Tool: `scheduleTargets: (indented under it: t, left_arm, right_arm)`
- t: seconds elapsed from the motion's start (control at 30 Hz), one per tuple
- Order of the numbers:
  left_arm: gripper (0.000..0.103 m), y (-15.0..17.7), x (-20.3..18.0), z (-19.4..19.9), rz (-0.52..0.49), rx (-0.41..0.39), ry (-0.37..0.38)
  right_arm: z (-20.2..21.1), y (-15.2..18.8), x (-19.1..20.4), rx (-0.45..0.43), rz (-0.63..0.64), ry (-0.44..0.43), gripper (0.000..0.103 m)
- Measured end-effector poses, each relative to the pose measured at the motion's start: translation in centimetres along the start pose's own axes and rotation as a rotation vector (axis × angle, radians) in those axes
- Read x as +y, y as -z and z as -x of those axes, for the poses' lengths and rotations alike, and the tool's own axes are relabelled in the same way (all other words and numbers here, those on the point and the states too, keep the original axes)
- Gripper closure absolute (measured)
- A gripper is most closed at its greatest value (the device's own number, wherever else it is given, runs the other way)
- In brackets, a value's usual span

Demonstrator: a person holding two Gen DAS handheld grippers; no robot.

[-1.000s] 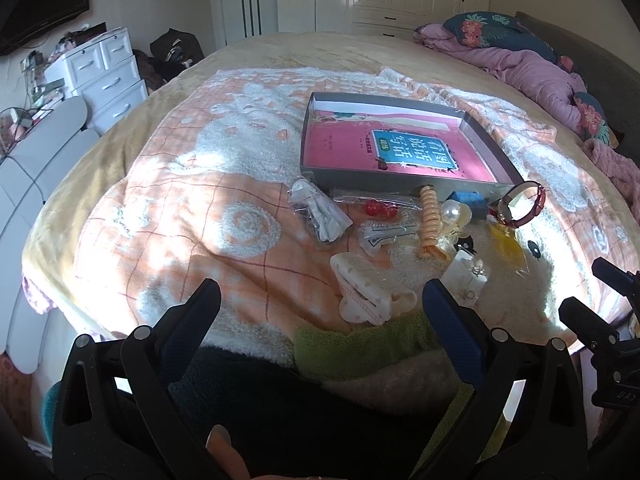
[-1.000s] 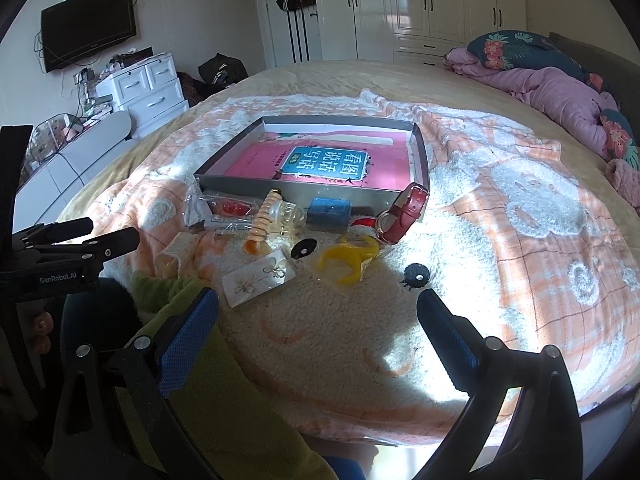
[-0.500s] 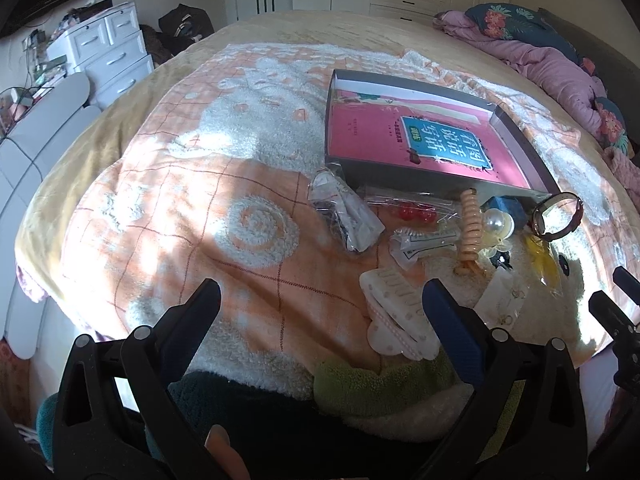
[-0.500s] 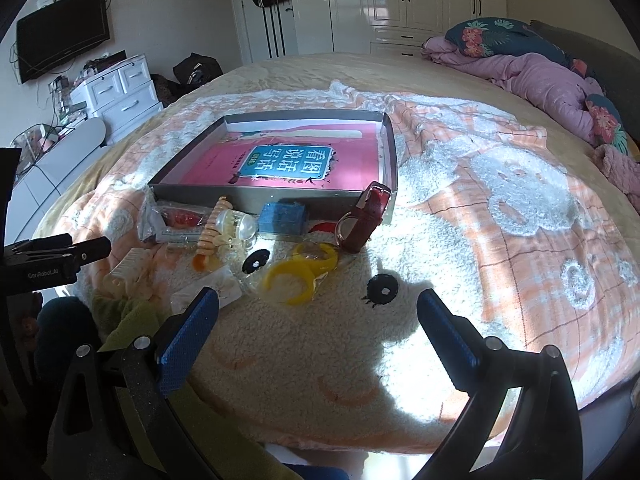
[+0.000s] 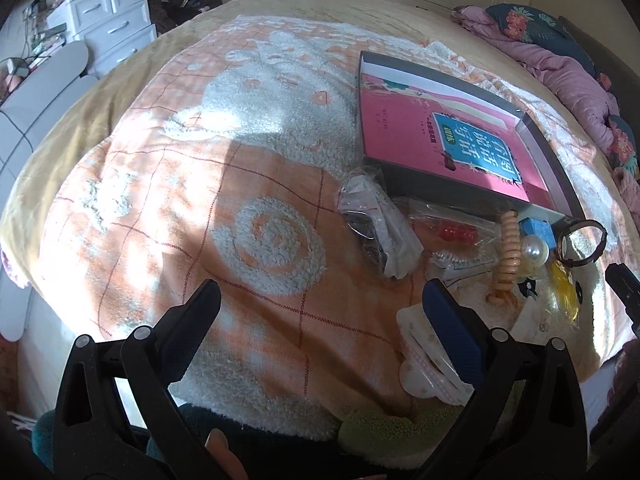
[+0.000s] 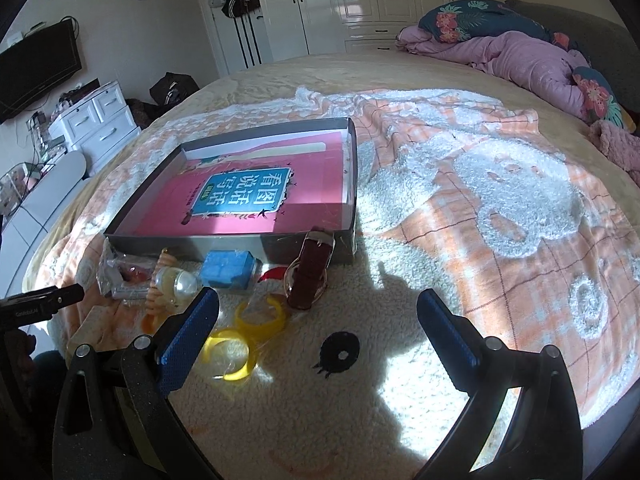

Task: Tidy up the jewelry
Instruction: 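Grasp the clear plastic bag with the left tool while the right tool grasps the brown watch, then carry the bag and watch into the grey box and open both tools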

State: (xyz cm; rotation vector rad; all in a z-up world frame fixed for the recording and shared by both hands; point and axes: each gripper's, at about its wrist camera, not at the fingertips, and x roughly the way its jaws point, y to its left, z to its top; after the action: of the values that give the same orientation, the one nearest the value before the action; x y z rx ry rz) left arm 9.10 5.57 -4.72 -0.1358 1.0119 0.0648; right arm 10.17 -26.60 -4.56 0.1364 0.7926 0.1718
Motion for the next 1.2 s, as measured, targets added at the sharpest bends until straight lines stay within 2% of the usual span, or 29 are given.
scheduleTargets:
  t: [0.27, 0.3, 0.37, 0.43, 0.47, 0.53, 0.57, 0.6, 0.7, 0.73, 0.77, 0.8, 0.87, 0.93, 1.2]
  left_arm:
    - [0.008, -1.2, 0.6, -2.0, 0.026, 0.040, 0.100]
    - [0.008, -1.4, 0.5, -2.4, 0.032, 0.049, 0.121]
    - [0.010, -1.6, 0.4, -2.8, 0.045, 0.054, 0.155]
    - [0.019, -1.9, -0.2, -3.2, 0.022, 0.054, 0.146]
    - [0.027, -2.1, -0.6, -3.4, 0.012, 0.056, 0.140]
    - [0.032, -2.3, -1.1, -3.5, -0.012, 0.054, 0.132]
    - [0.039, -2.5, -1.4, -3.6, -0.023, 0.049, 0.126]
    - [0.051, -2.6, -1.6, -3.6, -0.033, 0.046, 0.126]
    - [0.053, -3.0, -2.1, -4.1, -0.050, 0.057, 0.114]
    - [0.055, -3.1, -2.4, -4.2, -0.063, 0.055, 0.112]
    - [0.064, -3.2, -2.7, -4.3, -0.068, 0.057, 0.131]
    - [0.065, -3.2, -2.8, -4.4, -0.063, 0.064, 0.134]
    - [0.065, -3.2, -3.1, -4.6, -0.078, 0.061, 0.123]
    - [0.069, -3.1, -3.0, -4.9, -0.074, 0.063, 0.130]
    - [0.075, -2.7, -2.0, -3.1, -0.039, 0.011, 0.156]
  right_arm:
    - [-2.6, -0.6, -0.9, 0.030, -0.048, -0.039, 0.006]
    - [-2.7, -0.7, -0.9, 0.029, -0.050, -0.043, 0.007]
    - [-3.1, -0.8, -1.0, 0.036, -0.050, -0.056, 0.019]
    - [-3.4, -0.9, -1.0, 0.041, -0.044, -0.064, 0.024]
    - [-3.5, -0.9, -1.0, 0.045, -0.043, -0.070, 0.025]
    - [-3.8, -1.0, -1.0, 0.047, -0.041, -0.086, 0.028]
    - [-3.9, -1.0, -0.9, 0.048, -0.036, -0.089, 0.031]
    - [-4.0, -1.0, -0.9, 0.050, -0.034, -0.094, 0.033]
    - [-4.4, -1.0, -0.9, 0.057, -0.034, -0.129, 0.045]
    - [-4.5, -1.0, -0.8, 0.059, -0.033, -0.139, 0.053]
    - [-4.6, -1.0, -0.9, 0.059, -0.033, -0.148, 0.060]
    - [-4.7, -1.0, -0.9, 0.057, -0.032, -0.156, 0.063]
    - [-4.6, -1.0, -1.0, 0.050, -0.029, -0.170, 0.078]
    - [-4.1, -1.0, -1.0, 0.036, -0.016, -0.179, 0.085]
    - [-1.2, -1.4, -0.8, -0.019, 0.056, -0.177, 0.088]
